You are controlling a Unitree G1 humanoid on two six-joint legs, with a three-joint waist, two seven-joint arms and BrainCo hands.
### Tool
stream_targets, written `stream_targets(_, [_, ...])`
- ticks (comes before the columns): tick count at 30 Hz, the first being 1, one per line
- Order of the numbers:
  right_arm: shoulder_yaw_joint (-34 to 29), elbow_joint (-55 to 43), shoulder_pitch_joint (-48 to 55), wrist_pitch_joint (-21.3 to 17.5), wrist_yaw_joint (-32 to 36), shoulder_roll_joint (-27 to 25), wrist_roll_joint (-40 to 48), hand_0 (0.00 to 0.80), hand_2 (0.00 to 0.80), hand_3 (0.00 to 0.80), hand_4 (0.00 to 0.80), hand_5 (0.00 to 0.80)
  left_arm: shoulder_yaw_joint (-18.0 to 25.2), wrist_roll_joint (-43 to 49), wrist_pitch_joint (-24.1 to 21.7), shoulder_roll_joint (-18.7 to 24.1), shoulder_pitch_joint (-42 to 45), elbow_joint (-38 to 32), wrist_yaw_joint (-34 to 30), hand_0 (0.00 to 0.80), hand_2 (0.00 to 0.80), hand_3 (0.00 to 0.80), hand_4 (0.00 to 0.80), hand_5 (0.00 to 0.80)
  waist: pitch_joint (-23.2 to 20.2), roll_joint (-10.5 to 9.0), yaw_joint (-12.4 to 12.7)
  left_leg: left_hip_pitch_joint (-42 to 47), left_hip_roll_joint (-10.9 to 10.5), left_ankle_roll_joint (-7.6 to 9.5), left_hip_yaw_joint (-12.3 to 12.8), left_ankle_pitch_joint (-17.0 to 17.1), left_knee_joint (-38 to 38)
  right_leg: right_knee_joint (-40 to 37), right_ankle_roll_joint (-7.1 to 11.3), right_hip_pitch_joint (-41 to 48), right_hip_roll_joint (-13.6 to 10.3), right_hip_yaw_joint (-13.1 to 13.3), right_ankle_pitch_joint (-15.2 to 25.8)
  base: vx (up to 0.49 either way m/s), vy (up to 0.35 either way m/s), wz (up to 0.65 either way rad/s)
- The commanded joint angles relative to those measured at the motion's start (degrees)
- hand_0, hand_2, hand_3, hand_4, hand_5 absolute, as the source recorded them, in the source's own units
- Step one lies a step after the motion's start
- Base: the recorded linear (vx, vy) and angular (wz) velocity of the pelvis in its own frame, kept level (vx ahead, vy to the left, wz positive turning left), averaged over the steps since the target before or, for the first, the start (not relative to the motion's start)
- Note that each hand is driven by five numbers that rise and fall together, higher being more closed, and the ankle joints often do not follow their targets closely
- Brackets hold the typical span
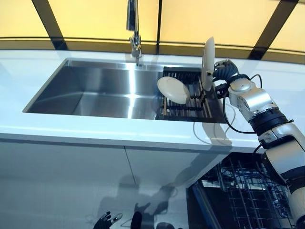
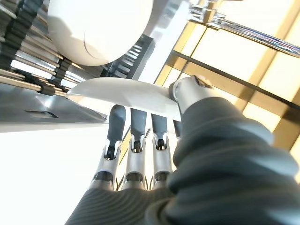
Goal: Take plates into dishwasher
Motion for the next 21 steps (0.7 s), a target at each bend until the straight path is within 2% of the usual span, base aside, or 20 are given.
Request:
stream_targets(1, [-1.09,-3.59,-0.40,-4.64,2.26,-4.15,5.05,0.800,0.800,0.800,0.800,0.800,0.22,2.01,-0.24,0.06,0.00,4.43,-0.47,0.000,0.000,0.000,0.000,0.000,-3.94,-3.38,-0.55,4.41,-1.85,1.43,3.44,-4.67,-0.14,-0.16,1.98,0.38,-2.17,2.13,2.17,0.064,0.001,-0.04])
stream_targets(11, [-4.99,-8.19,5.68,-2.73,8.39,-5.04,10.09,0.800,0.800,0.800,0.800,0.800,1.58,2.67,-0.34,-0.36,0.46,6.03,-0.52,0.000,0.000,0.000,0.000,0.000,-6.40,-4.42,-2.65,6.14,-1.54,1.60,5.34,-5.53,-0.14,-0.16,2.00,1.08,-1.72,3.88,2.24,0.022,0.007,-0.07])
stream_targets(16, [-6.24,-11.70,9.95,-0.69,14.86,-8.65,11.64,0.800,0.800,0.800,0.800,0.800,2.26,3.13,-0.54,-0.43,0.59,6.84,-0.98,0.000,0.000,0.000,0.000,0.000,-7.52,-5.17,-4.99,7.42,-1.21,1.72,7.34,-6.23,-0.14,-0.16,2.33,1.22,-1.45,5.64,2.73,0.007,0.010,-0.13])
stream_targets(21, [-8.63,-14.75,14.33,0.69,18.30,-11.17,13.18,0.800,0.800,0.800,0.800,0.800,3.09,3.20,-0.55,-0.48,0.43,7.39,-1.02,0.000,0.000,0.000,0.000,0.000,-8.19,-5.69,-7.06,8.20,-0.91,1.78,8.88,-6.63,-0.14,-0.16,2.45,1.14,-1.02,7.40,3.16,-0.001,0.014,-0.23])
